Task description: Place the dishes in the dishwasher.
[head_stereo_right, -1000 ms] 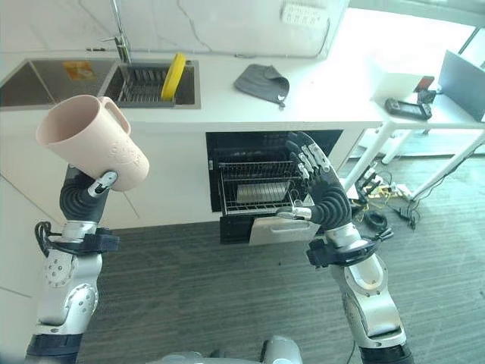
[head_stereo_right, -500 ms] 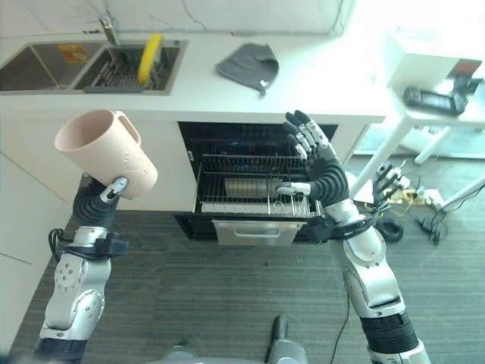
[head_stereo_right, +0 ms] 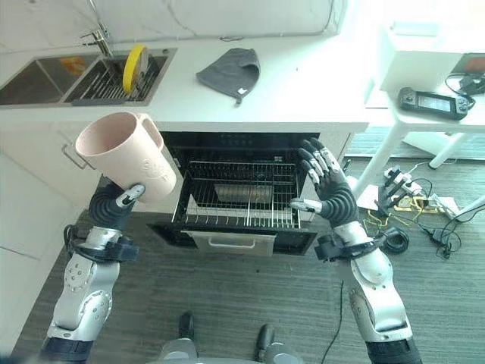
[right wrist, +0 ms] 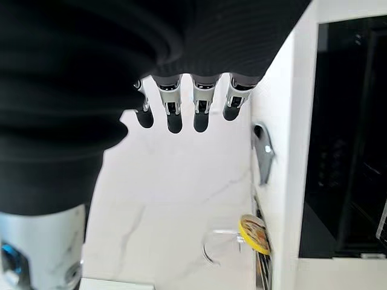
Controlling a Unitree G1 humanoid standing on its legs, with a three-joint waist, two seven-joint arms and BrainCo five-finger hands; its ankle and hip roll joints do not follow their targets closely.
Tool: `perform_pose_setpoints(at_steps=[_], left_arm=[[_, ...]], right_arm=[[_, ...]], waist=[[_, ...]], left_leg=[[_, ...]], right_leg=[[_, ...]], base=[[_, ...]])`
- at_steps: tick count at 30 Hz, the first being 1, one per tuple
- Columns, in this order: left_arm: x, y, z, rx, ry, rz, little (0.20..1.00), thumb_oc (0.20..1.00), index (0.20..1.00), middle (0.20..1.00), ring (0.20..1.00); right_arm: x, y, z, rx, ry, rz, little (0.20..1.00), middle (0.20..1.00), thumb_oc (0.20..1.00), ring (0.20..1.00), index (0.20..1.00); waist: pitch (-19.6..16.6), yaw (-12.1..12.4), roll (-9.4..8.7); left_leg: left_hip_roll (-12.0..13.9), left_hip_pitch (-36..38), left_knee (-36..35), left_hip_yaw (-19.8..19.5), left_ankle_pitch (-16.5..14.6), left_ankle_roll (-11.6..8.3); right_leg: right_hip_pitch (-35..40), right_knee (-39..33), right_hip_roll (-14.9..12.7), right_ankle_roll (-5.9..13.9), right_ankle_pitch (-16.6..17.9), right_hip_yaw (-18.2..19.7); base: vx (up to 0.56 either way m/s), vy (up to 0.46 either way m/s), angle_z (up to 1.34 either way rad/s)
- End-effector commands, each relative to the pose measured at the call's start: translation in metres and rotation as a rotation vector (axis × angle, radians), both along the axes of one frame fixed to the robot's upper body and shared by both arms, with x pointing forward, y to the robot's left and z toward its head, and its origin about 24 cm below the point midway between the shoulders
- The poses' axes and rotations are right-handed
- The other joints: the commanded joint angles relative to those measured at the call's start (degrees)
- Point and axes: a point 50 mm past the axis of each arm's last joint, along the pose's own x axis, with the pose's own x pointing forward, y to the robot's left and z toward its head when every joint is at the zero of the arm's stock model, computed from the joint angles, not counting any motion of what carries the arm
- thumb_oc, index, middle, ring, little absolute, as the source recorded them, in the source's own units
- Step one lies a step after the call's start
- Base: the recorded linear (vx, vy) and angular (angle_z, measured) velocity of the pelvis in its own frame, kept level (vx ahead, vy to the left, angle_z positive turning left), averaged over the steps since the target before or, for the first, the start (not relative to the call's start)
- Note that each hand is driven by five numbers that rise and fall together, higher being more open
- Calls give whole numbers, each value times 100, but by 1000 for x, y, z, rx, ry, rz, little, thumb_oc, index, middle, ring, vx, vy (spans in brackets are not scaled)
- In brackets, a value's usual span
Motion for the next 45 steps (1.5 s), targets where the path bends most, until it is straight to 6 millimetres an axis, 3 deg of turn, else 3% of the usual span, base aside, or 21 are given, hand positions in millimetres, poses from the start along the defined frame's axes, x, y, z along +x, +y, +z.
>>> perform_pose_setpoints(at_steps=[1,5,7,11,14,15,18,20,21,22,25,26,29,35,45], left_arm=[[-3,6,30,46,-142,-3,200,200,200,200,200],[-4,1,36,137,-187,12,200,200,200,200,200],[3,-1,46,191,-220,53,200,200,200,200,200],[4,-6,51,224,-249,88,200,200,200,200,200],[2,-5,51,225,-242,100,200,200,200,200,200],[2,-4,48,213,-220,117,200,200,200,200,200],[-1,-2,43,197,-190,154,200,200,200,200,200],[-5,4,37,204,-172,176,200,200,200,200,200],[-8,5,33,193,-156,180,200,200,200,200,200],[-8,4,30,182,-142,182,200,200,200,200,200],[-7,-4,27,202,-158,172,200,200,200,200,200],[-2,-9,28,222,-167,175,200,200,200,200,200],[10,-14,22,319,-166,245,200,200,200,200,200],[32,-30,11,439,-142,302,200,200,200,200,200],[46,-48,7,557,-177,413,200,200,200,200,200]], right_arm=[[-4,7,18,54,-117,29,1000,1000,1000,1000,1000],[-6,16,13,67,-113,67,1000,1000,1000,1000,1000],[-1,26,12,78,-122,86,1000,1000,1000,1000,1000],[3,40,23,91,-181,140,1000,1000,1000,1000,1000],[7,50,27,102,-185,181,1000,1000,1000,1000,1000],[9,54,28,89,-171,206,1000,1000,1000,1000,1000],[12,54,32,117,-139,270,1000,1000,1000,1000,1000],[12,51,30,88,-125,278,1000,1000,1000,1000,1000],[10,47,29,66,-114,267,1000,1000,1000,1000,1000],[10,45,28,66,-107,258,1000,1000,1000,1000,1000],[13,45,26,68,-100,212,1000,1000,1000,1000,1000],[17,47,27,63,-105,201,1000,1000,1000,1000,1000],[20,46,23,49,-83,202,1000,1000,1000,1000,1000],[27,56,22,61,-59,184,1000,1000,1000,1000,1000],[43,72,41,97,-83,174,1000,1000,1000,1000,1000]], waist=[[-341,290,-297],[-238,280,-363],[-171,265,-424],[-130,310,-476],[-147,373,-435],[-192,409,-401],[-211,373,-342],[-183,331,-366],[-138,315,-381],[-117,302,-375],[-85,297,-277],[-65,302,-243],[-184,212,-173],[-430,224,-250],[-636,325,-392]], left_leg=[[-222,29,57,-61,-540,125],[-387,113,57,-321,-639,395],[-270,72,57,-384,-659,317],[-39,5,57,-262,-676,154],[193,77,57,-227,-673,50],[385,103,96,-174,-590,-64],[585,146,364,-60,-538,-215],[508,-13,998,-77,-697,-156],[373,-279,1712,-204,-675,-116],[293,-408,1808,-231,-687,-91],[121,-447,962,22,-529,-80],[125,-472,684,-14,-398,-82],[44,-82,158,-257,-433,-60],[41,256,57,-147,-604,-35],[147,486,68,-95,-721,-33]], right_leg=[[435,552,-1671,1308,-362,165],[-28,1723,-1581,1242,-350,563],[-180,978,-1485,1247,-311,739],[-256,-87,-1640,1382,491,727],[-218,-111,-1561,1408,330,674],[-175,-102,-1421,1332,213,523],[-190,-118,-1223,1124,102,590],[-181,-118,-1102,979,60,712],[-131,-118,-1040,856,22,739],[-98,-118,-1009,816,-2,736],[-16,-118,-1016,909,-78,677],[18,-118,-1031,937,-105,697],[71,-118,-1043,998,-175,806],[380,-118,-1278,1224,-184,650],[580,-118,-1259,1250,-240,639]], base=[[150,344,19],[97,136,17],[98,-270,16],[81,-417,5],[200,-491,1],[274,-509,-1],[231,-437,-27],[155,-326,-30],[156,-253,-19],[136,-132,-20],[92,71,1],[43,156,7],[89,187,-15],[127,130,5],[79,-13,4]])
